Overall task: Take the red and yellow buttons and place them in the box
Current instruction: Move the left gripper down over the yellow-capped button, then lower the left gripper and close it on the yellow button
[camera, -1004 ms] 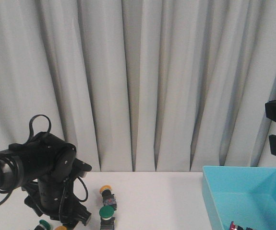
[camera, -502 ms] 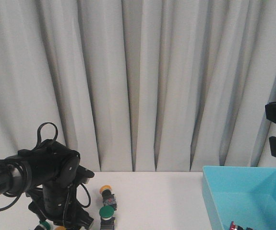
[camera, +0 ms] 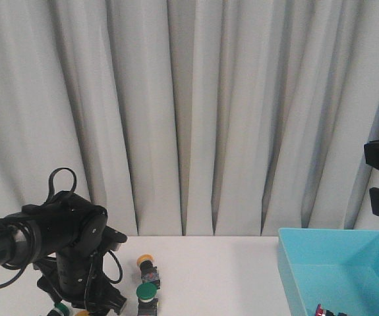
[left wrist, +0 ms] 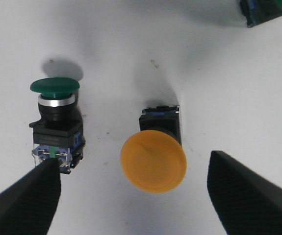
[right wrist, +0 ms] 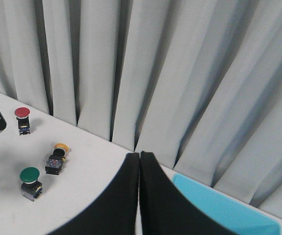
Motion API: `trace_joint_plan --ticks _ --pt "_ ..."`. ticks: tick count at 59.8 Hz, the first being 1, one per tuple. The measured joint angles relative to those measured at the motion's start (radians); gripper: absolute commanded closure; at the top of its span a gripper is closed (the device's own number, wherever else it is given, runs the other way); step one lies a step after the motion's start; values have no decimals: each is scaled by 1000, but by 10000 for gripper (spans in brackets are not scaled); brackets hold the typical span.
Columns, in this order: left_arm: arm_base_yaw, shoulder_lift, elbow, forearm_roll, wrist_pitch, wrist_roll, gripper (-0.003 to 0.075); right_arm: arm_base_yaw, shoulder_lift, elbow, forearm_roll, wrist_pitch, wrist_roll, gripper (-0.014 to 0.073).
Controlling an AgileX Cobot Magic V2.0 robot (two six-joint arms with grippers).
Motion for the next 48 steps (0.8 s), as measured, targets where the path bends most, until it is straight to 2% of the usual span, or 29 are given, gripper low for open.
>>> trace_joint_plan --ticks 20,48 --pt "62 0 0 -154 -1 31 144 0 0 0 0 0 0 602" --pt "63 0 0 -199 -20 60 144 0 0 0 0 7 0 602"
